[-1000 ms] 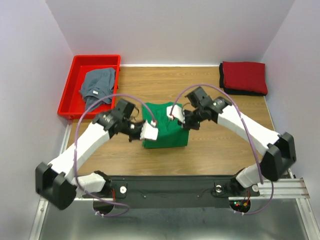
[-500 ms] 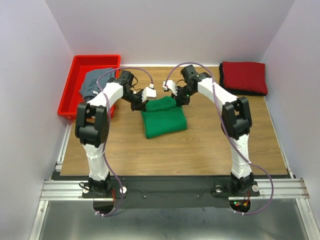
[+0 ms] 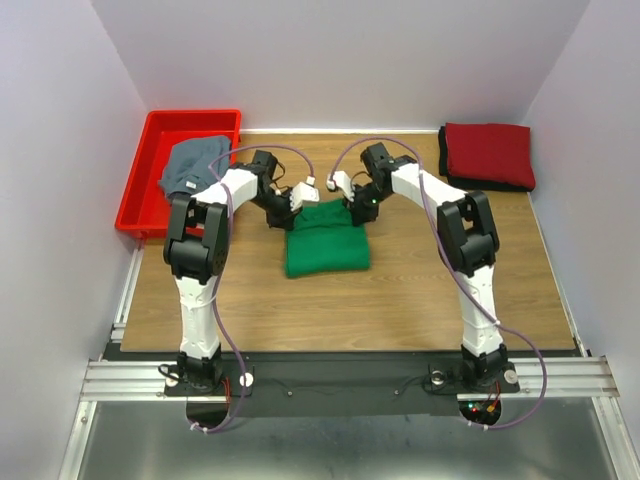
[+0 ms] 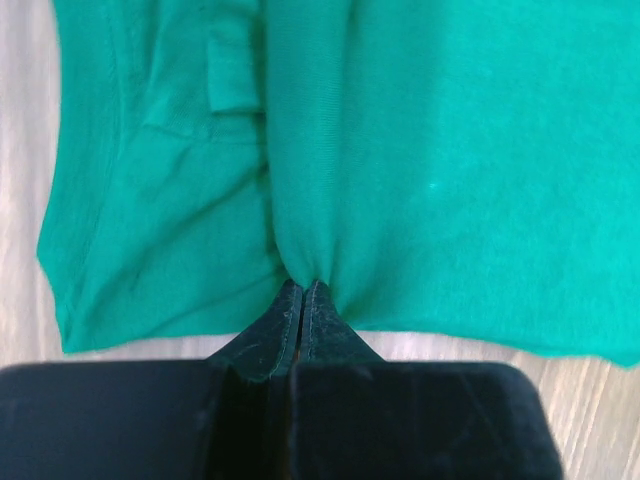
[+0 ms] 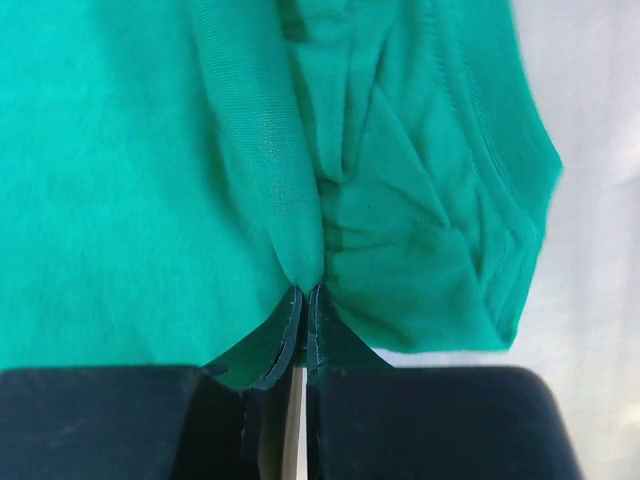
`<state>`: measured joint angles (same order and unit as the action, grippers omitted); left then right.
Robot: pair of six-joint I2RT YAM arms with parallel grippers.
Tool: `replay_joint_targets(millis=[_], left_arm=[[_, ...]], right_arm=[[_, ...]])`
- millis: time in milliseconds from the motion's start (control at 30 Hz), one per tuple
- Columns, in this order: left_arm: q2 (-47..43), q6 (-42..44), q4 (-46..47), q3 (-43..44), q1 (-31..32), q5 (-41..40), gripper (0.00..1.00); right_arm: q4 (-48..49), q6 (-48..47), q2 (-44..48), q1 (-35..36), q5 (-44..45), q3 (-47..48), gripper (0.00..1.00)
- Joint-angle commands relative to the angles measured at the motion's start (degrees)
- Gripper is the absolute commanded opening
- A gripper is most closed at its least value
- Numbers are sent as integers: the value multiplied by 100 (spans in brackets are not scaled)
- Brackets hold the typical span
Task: Fold and stack the t-shirts
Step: Fold the tshirt
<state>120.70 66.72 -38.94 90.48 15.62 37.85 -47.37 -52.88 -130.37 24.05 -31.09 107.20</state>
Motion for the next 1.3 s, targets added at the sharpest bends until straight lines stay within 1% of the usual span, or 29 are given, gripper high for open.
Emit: replay_joint_targets(millis=[0, 67, 100, 133, 167, 233, 267, 300, 333, 367, 433, 467, 500, 567, 600, 667, 733, 767, 800, 833, 867, 900, 967, 1000, 1133, 1267], left_arm=[[-590, 377, -316, -670, 406, -111, 0], [-819, 430, -325, -1126, 503, 20, 0], [-1055, 438, -351, -1425, 591, 82, 0], [-1188, 439, -360, -1567, 626, 144, 0], [-1442, 378, -369, -1707, 679, 222, 0], [-1672, 360, -430, -1963, 741, 302, 0], [-1777, 342, -457, -2155, 758, 389, 2], [-1979, 229, -448, -2218, 741, 425, 9], [-2068, 175, -422, -2271, 724, 452, 27], [-2243, 166, -448, -2324, 671, 504, 32], [-2411, 140, -483, -2289, 644, 540, 42], [-2481, 148, -518, -2202, 636, 566, 43], [-2612, 157, -553, -2149, 653, 653, 44], [-2701, 8, -483, -2035, 688, 750, 46], [-2719, -70, -440, -1973, 741, 785, 47], [-2701, -246, -387, -1929, 820, 838, 47], [-2684, -457, -80, -1946, 960, 865, 48], [-2666, -754, 69, -1964, 1004, 865, 49], [-2649, -992, 262, -1981, 1066, 847, 49], [-2623, -1177, 629, -1990, 1127, 839, 49], [-2614, -1300, 781, -2016, 1241, 812, 49], [-2587, -1598, 1104, -2043, 1312, 760, 49], [-2570, -1749, 1353, -2139, 1504, 698, 49], [-2509, -1985, 1615, -2174, 1575, 576, 48], [-2271, -2356, 1933, -2271, 1804, 540, 46], [-2130, -2444, 2048, -2341, 1927, 470, 46]], right_arm=[[-457, 225, 625, 90, -81, -1039, 6], [-474, 383, 1063, 152, -116, -1427, 6], [-492, 454, 1423, 213, -160, -1804, 6], [-492, 454, 1426, 249, -186, -2034, 6], [-501, 541, 1766, 275, -213, -2201, 6], [-676, 612, 2023, 328, -353, -2553, 10], [-807, 639, 2120, 328, -415, -2555, 15], [-982, 682, 2173, 328, -485, -2494, 25], [-1315, 752, 2165, 319, -555, -2389, 31], [-1492, 858, 2104, 302, -599, -2057, 43], [-1748, 1059, 1998, 75, -844, -1713, 49], [-1749, 1400, 1928, -40, -968, -1502, 50], [-1749, 1543, 1831, -146, -1099, -1100, 51], [-1801, 1859, 1402, -304, -1434, -606, 51], [-1836, 1982, 1104, -313, -1609, -151, 50], [-1828, 2115, 777, -322, -1829, 195, 50], [-1732, 2334, 418, -305, -2207, 739, 48], [-1688, 2666, 76, -296, -2339, 959, 47], [-1679, 2808, -119, -305, -2479, 1152, 45], [-1618, 2966, -251, -287, -2690, 1433, 43], [-1600, 3212, -461, -270, -2787, 1505, 42], [-1504, 3318, -516, -244, -2954, 1523, 41], [-1398, 3582, -569, -208, -3078, 1357, 39], [-1284, 3644, -569, -182, -3122, 1226, 39], [-950, 3995, -551, -24, -3237, 576, 38], [-651, 4101, -665, 20, -3070, 399, 38]])
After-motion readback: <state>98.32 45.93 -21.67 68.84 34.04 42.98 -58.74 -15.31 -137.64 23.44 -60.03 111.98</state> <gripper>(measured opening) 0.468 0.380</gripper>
